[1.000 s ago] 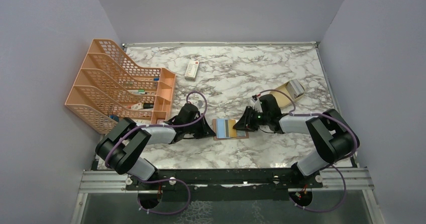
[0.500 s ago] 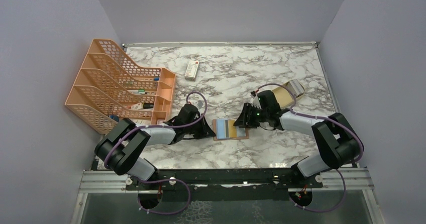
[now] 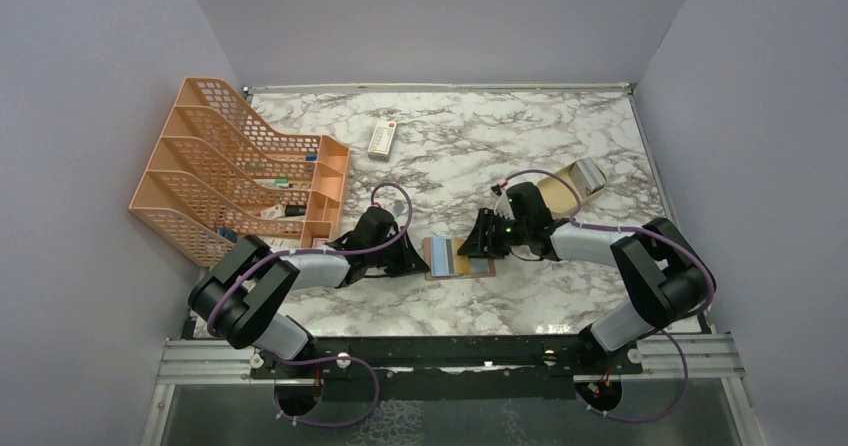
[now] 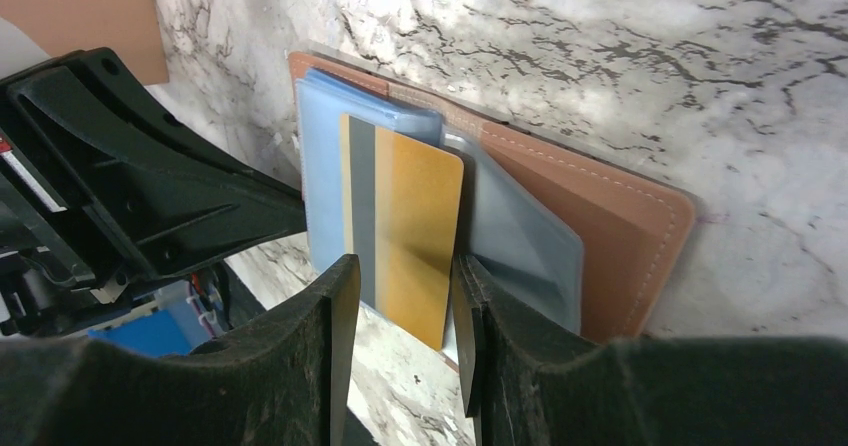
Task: Put the credit cards into the card holder
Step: Insert the credit card into the card holder.
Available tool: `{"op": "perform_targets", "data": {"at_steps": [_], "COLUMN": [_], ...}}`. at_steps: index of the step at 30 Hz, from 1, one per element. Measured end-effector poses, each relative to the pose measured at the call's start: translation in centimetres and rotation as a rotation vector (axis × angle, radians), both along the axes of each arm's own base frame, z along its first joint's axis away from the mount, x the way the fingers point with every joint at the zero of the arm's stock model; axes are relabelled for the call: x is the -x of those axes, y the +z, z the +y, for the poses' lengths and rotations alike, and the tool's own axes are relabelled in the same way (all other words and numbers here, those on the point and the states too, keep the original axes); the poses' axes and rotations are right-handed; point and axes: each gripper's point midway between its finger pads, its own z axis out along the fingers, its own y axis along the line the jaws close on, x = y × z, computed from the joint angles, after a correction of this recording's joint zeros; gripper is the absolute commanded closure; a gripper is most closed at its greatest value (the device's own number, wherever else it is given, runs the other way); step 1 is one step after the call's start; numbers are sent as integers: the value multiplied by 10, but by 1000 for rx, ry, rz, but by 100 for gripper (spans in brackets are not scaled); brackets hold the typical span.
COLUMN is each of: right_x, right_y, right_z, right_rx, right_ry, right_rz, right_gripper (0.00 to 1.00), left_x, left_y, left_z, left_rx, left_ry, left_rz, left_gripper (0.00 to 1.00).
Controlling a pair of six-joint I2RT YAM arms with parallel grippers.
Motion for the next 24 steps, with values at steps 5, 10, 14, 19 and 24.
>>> {"op": "perform_targets", "data": {"at_steps": [5,10,14,19,24], "right_x": [4,8,9,8,10], "right_y": [-1,-3,-4,-6,-5], "right_z": [10,18,19,17,16], "right_rx": [-26,-40,-37,-21,18], "right_ry": [22,43,39,33,39], "right_rz": [11,14,17,20,11], "right_gripper": [60,72,77,72,80], "left_x": [0,0,1,1,1], "left_y": [0,-1,-1,-1,-1], "left_z": [0,0,1,1,1], "left_rx": [0,-3,-5,-6,-6], "left_ry": [0,0,-1,-3,-3], "left_rz": [0,2,5,2,2], "left_gripper": [100,100,100,100,100]}}
